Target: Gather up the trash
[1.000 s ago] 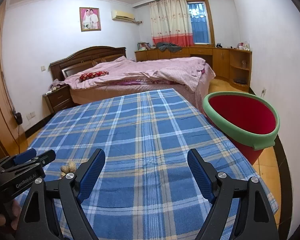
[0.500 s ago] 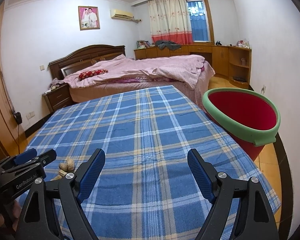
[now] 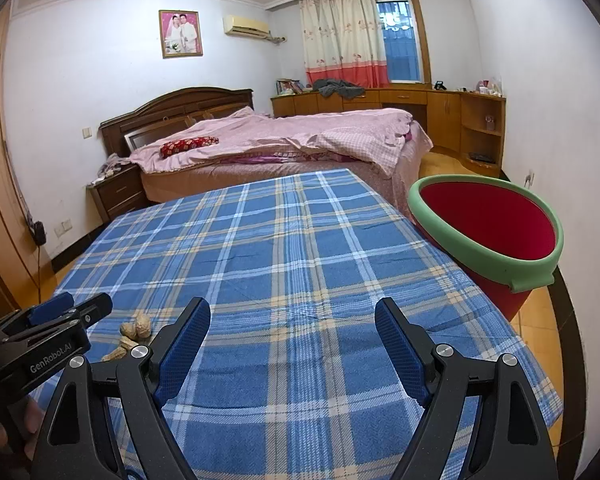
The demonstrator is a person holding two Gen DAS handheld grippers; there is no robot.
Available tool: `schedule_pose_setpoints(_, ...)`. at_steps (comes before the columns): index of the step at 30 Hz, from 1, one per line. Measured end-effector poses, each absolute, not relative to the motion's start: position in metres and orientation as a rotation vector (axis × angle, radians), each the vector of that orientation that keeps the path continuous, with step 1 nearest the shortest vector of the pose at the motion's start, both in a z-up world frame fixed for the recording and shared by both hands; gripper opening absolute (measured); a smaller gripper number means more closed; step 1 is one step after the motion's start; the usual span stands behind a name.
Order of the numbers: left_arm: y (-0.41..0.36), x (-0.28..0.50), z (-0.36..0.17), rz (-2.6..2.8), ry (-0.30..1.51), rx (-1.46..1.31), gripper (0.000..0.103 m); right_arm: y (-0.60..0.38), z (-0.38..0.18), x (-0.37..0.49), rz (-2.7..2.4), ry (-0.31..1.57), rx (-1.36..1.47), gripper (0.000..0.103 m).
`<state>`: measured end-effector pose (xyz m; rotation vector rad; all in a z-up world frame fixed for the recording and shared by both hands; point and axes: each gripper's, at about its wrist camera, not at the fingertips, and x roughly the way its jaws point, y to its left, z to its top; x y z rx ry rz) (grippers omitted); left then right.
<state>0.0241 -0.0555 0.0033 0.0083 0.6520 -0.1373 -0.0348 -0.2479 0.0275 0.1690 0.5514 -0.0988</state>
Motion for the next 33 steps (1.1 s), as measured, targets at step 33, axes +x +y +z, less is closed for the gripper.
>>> schedule_pose_setpoints(33, -0.0561, 0.0258, 0.0035, -0.138, 0.658, -0.003, 0.06, -0.2478, 0.028, -0.0346, -0.096, 0.55, 0.164, 0.085)
